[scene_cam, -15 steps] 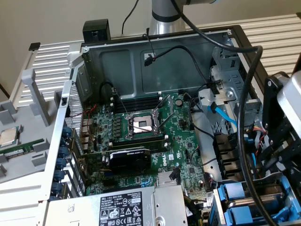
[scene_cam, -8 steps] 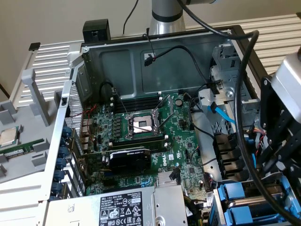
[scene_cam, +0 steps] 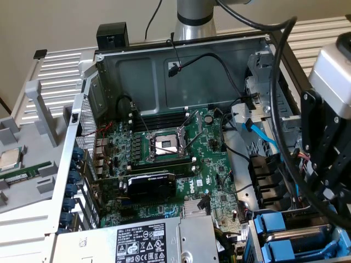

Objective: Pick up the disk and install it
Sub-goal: 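Insert the first disk wire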

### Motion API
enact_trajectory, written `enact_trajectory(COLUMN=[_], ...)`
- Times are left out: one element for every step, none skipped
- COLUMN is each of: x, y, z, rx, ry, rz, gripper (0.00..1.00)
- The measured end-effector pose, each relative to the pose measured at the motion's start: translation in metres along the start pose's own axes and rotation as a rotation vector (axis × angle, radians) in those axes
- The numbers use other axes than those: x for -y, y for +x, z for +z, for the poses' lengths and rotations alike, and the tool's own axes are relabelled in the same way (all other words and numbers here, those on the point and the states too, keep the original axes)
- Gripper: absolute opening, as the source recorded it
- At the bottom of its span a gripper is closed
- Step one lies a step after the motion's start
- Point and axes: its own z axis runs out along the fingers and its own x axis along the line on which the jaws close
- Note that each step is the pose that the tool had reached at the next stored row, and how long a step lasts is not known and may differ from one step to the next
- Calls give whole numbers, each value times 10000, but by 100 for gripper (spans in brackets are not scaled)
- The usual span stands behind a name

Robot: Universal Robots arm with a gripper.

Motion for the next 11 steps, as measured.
enact_trajectory(x=[5,10,15,18,18,14,11,8,5,0,-4], y=[-17,-35,-55,-71,-82,-88,-89,-90,-91,-92,-95], z=[0,-1,0,0,0,0,-1,-1,-2,-4,-6], rx=[-177,-347,-487,-629,-747,-869,-945,-991,-1012,-1025,-1034], ry=[-54,-100,-120,-127,-110,-83,-45,-11,17,43,73], rz=[25,48,68,86,101,117,131,148,169,189,209], gripper=[16,16,16,16,16,16,16,16,16,16,16])
